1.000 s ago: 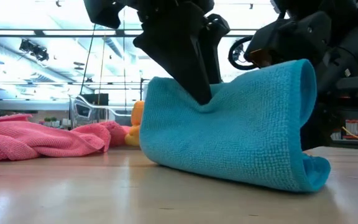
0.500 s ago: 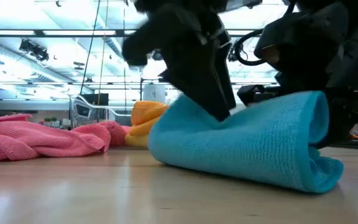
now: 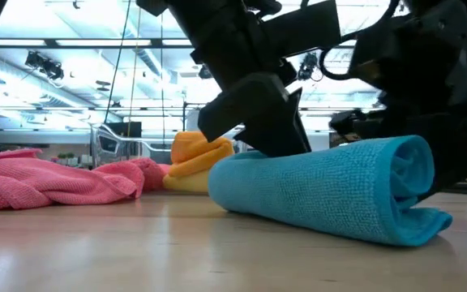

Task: Fold microfiber towels
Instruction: Fold the blue microfiber cloth, then put the folded blue microfiber cloth into the transparent bin

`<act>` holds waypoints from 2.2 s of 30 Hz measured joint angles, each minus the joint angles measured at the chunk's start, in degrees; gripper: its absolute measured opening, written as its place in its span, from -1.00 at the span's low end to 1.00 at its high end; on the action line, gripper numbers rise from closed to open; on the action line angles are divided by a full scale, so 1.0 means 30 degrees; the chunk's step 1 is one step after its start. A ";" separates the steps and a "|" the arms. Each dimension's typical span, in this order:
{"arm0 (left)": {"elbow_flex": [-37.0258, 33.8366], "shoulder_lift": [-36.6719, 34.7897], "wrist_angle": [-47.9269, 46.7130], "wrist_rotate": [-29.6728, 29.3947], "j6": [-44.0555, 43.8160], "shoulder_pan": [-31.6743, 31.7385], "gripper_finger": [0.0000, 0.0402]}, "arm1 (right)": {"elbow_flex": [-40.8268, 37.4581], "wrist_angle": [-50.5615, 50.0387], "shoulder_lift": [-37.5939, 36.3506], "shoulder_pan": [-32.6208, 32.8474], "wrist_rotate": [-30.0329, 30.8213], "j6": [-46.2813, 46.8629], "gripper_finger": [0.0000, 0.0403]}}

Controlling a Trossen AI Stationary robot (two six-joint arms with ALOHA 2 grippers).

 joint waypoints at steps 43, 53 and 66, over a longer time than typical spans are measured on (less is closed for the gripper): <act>0.2392 -0.0961 -0.8499 -0.0024 -0.1328 -0.2054 -0.83 | -0.0663 0.4958 -0.1409 0.1674 0.0100 -0.3691 -0.56; -0.4620 -0.4997 -0.1958 0.0161 -0.1202 -0.1632 -0.95 | -0.0675 0.3401 -0.1686 0.1604 0.0119 -0.3699 -0.56; -0.9602 -0.5657 0.9105 0.1555 -0.2372 -0.1413 -0.72 | -0.0987 0.6664 -0.1211 0.0869 -0.0222 -0.4139 -0.56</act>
